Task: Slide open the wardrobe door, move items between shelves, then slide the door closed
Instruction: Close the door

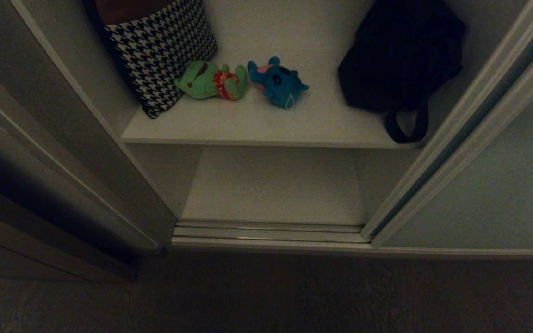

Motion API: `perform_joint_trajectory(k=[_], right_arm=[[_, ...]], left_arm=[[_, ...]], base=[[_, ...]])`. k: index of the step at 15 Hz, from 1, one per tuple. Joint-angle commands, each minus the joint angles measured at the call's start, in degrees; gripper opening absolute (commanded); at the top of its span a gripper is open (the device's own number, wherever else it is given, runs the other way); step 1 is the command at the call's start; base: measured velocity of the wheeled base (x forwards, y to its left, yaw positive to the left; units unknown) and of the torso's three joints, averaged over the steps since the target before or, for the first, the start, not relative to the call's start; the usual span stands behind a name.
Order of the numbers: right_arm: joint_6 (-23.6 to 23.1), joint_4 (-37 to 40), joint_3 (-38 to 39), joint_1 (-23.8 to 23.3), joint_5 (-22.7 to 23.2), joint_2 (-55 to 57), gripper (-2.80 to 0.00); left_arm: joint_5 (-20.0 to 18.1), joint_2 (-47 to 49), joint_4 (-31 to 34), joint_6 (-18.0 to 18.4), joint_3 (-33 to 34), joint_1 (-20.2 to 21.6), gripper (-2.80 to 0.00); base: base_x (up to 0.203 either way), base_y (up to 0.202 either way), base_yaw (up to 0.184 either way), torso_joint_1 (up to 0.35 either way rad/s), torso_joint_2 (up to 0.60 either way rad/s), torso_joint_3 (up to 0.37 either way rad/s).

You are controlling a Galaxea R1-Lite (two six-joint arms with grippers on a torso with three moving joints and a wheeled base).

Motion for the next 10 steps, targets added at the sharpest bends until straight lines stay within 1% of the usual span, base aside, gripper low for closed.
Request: perform_joint_trajectory(k=[1, 5, 7, 10], right_arm=[[0.0, -1.5, 0.6, 0.6, 0.1, 2.5, -2.80], [0.0, -6.4, 0.7, 1.3, -0.1, 6.1, -2.80], [0.0, -8.7, 0.2, 2.0, -1.2, 7.9, -2.80], [0.0, -9.9, 0.1, 3.1, -2.2, 9.3, -2.80]], left_arm=[[0.0, 0.1, 0.0, 0.0, 0.0, 0.0, -2.80], [0.0, 0.1, 0.0, 0.0, 0.0, 0.0, -2.80], [0.0, 0.1, 0.0, 0.0, 0.0, 0.0, -2.80], [0.0, 0.1, 0.0, 0.0, 0.0, 0.0, -2.80]], base=[[0.000, 0.000, 0.000, 0.000, 0.00, 0.000], [0.000, 0.000, 0.000, 0.000, 0.00, 0.000], [0.000, 0.000, 0.000, 0.000, 0.00, 0.000], [0.000, 0.000, 0.000, 0.000, 0.00, 0.000]])
